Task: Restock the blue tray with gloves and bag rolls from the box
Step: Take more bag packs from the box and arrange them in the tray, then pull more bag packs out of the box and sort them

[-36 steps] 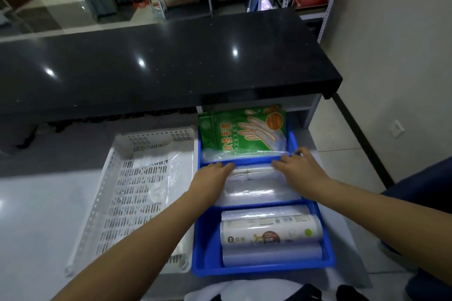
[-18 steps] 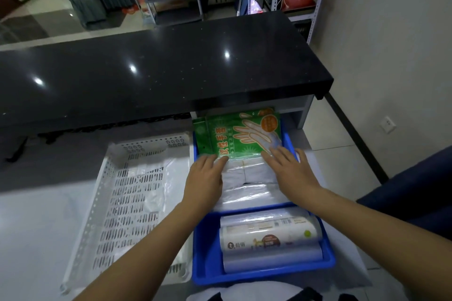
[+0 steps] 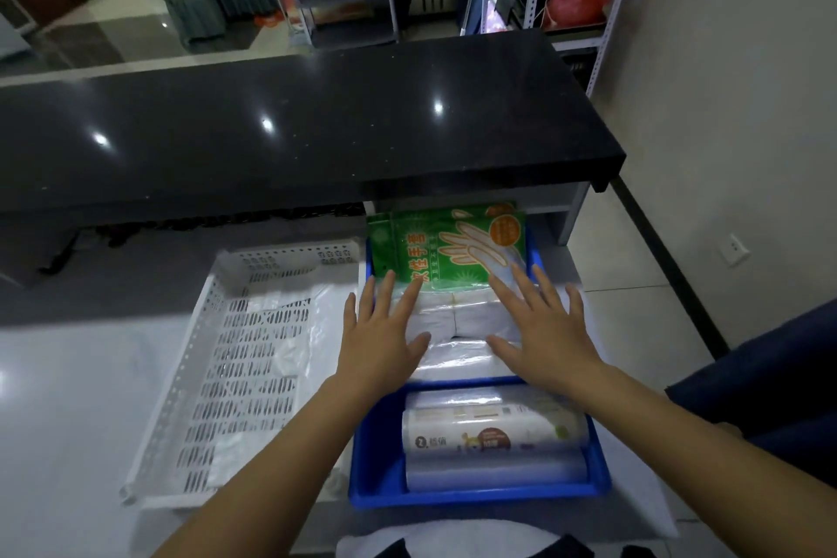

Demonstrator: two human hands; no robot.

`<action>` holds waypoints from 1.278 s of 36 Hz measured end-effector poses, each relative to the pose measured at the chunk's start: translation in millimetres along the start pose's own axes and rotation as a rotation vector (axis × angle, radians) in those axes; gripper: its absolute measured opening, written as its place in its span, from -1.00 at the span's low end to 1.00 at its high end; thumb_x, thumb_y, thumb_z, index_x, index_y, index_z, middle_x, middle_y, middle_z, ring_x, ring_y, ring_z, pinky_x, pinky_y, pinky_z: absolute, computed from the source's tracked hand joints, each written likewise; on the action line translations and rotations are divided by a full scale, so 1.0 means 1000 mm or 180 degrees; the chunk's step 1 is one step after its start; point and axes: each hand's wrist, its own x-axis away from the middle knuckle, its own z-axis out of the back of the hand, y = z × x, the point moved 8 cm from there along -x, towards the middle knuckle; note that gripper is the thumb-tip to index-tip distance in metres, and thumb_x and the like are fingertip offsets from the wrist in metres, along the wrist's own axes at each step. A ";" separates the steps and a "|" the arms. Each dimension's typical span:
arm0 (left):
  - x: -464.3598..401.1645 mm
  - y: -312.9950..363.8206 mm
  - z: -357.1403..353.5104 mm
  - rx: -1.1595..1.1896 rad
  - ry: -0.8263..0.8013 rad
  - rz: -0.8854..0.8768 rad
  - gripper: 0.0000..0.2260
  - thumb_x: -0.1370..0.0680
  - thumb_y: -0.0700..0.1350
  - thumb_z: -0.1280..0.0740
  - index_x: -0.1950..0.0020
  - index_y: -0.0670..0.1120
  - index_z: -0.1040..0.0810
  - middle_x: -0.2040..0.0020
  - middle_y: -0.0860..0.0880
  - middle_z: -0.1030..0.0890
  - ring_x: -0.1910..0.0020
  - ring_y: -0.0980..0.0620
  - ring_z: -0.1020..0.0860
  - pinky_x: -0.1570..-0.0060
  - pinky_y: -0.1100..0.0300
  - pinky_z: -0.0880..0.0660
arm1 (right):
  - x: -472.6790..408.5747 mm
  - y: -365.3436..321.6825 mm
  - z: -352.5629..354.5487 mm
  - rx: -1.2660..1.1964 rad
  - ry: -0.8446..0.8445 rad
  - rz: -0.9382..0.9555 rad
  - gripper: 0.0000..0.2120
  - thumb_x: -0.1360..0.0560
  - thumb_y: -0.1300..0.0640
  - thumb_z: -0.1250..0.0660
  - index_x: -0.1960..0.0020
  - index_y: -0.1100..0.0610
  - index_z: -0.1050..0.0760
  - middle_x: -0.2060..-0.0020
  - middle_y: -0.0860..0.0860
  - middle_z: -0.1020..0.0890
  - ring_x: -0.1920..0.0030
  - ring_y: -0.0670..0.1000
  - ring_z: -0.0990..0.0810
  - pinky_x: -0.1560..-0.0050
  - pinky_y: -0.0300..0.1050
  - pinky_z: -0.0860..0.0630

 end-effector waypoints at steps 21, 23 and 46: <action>0.316 -0.069 0.018 0.0718 0.0175 0.2882 -0.25 -0.41 0.51 0.08 -0.57 0.29 0.04 -0.63 0.06 0.09 -0.59 -0.02 0.14 -0.54 -0.11 0.06 | 0.101 -0.223 -0.003 -0.0737 -0.0891 0.2418 -0.29 -0.47 -0.49 0.03 -0.56 -0.33 0.11 -0.60 -0.14 0.19 -0.57 -0.01 0.34 -0.51 0.26 0.22; 0.348 -0.075 0.011 0.0729 0.0097 0.3044 -0.27 -0.41 0.49 0.09 -0.56 0.31 0.07 -0.62 0.09 0.09 -0.59 -0.01 0.15 -0.53 -0.11 0.04 | 0.117 -0.246 -0.012 -0.0672 -0.1015 0.2521 -0.29 -0.48 -0.48 0.04 -0.56 -0.31 0.10 -0.60 -0.14 0.20 -0.56 -0.01 0.35 -0.51 0.26 0.24; 0.650 -0.264 -0.088 0.1907 0.0028 0.3854 -0.28 -0.54 0.39 -0.10 -0.60 0.19 0.11 -0.63 -0.03 0.11 -0.60 -0.05 0.11 -0.53 -0.09 0.00 | 0.280 -0.495 -0.157 -0.0204 -0.1944 0.2164 -0.19 -0.30 -0.62 0.14 -0.51 -0.41 -0.02 -0.58 -0.26 0.02 -0.57 -0.11 0.16 -0.51 0.18 0.07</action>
